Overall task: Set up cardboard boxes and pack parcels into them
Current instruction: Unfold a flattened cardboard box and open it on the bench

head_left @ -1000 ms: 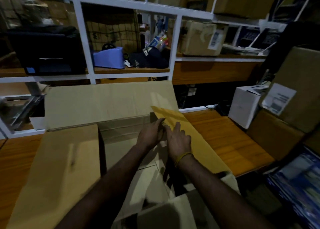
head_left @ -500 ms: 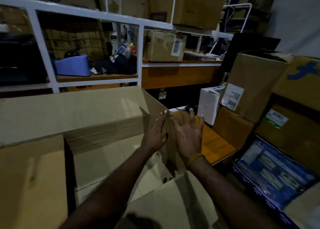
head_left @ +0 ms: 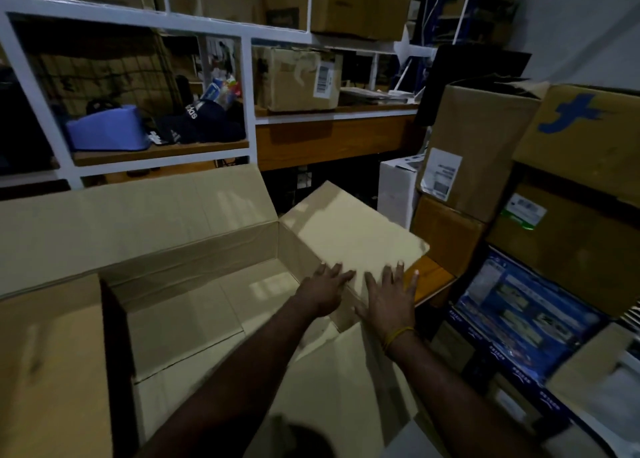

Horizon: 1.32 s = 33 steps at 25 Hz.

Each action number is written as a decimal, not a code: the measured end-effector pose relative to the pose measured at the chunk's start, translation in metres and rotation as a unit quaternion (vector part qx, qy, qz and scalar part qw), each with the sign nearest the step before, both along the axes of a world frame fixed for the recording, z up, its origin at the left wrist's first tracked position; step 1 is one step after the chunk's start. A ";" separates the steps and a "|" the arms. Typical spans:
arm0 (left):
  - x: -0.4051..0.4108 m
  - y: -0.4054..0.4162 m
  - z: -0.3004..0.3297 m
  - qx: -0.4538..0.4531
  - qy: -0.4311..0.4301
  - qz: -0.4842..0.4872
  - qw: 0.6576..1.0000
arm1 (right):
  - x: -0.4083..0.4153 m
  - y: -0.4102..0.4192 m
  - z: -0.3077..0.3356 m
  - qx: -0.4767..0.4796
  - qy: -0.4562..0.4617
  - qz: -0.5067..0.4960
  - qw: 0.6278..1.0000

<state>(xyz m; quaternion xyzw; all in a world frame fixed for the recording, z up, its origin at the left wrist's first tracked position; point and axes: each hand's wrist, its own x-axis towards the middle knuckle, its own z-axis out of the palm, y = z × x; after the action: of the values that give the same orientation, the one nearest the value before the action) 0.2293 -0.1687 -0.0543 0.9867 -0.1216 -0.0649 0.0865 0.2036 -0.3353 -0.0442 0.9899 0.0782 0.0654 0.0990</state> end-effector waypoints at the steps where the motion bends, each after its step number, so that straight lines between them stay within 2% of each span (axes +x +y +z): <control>1: -0.001 -0.002 -0.001 0.007 0.007 0.004 1.000 | 0.000 -0.004 -0.004 0.007 0.011 -0.008 1.000; 8: -0.002 -0.015 0.005 0.035 0.023 0.041 0.998 | 0.007 -0.006 -0.011 0.132 0.096 0.030 0.986; 13: -0.004 -0.022 0.007 0.049 0.015 0.054 0.997 | 0.012 -0.008 -0.016 0.111 0.112 0.087 0.984; 17: -0.022 -0.024 0.010 0.015 0.021 0.070 0.997 | 0.006 -0.016 -0.024 0.157 0.040 0.084 0.983; 20: -0.060 -0.022 0.001 -0.023 -0.022 0.114 0.993 | -0.005 -0.011 -0.047 0.167 -0.020 0.092 0.982; 22: -0.094 -0.021 -0.013 -0.061 -0.067 0.185 0.979 | -0.021 0.001 -0.061 0.184 -0.041 0.127 0.974; 26: -0.165 0.001 -0.028 -0.148 -0.197 0.280 0.928 | -0.059 0.026 -0.071 0.288 -0.106 0.195 0.932; 30: -0.242 0.050 -0.038 -0.103 -0.316 0.343 0.879 | -0.092 0.065 -0.074 0.320 -0.100 0.280 0.900; 33: -0.297 0.089 -0.046 -0.041 -0.354 0.384 0.852 | -0.122 0.104 -0.074 0.343 -0.072 0.321 0.880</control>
<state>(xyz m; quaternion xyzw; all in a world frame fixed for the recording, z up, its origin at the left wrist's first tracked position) -0.0679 -0.0793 -0.1006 0.9066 0.2419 0.3321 0.0963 0.0815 -0.2315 -0.1181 0.8750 0.3573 0.1874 -0.2677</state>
